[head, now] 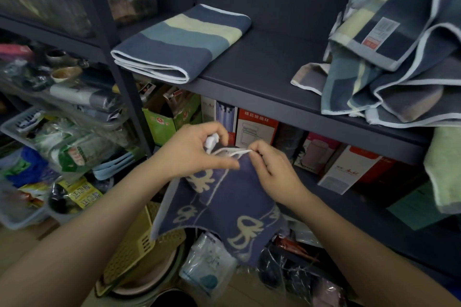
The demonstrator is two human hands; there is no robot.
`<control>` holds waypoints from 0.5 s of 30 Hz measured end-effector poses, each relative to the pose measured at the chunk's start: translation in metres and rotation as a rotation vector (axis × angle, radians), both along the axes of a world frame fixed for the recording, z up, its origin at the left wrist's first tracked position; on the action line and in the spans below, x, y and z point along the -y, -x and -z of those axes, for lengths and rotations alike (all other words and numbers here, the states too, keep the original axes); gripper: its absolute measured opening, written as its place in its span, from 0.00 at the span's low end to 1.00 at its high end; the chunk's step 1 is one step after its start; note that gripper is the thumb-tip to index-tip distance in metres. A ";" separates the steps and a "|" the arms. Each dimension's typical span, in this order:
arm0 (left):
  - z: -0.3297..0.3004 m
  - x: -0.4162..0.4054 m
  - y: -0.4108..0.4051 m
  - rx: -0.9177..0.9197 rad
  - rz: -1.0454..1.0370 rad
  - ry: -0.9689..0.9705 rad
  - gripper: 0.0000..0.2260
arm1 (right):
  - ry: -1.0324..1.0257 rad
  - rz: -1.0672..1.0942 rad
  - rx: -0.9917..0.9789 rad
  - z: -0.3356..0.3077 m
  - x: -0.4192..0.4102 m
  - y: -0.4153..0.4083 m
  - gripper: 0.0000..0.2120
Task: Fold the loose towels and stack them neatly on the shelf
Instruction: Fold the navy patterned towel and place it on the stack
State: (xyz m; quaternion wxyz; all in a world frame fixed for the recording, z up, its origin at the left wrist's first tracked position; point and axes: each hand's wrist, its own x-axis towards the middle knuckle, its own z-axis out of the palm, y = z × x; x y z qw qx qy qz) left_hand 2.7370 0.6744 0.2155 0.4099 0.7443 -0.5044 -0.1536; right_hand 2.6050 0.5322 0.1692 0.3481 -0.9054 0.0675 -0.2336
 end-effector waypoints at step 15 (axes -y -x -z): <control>0.010 0.011 0.000 0.324 -0.012 -0.372 0.08 | 0.059 -0.146 -0.122 0.007 0.013 0.006 0.07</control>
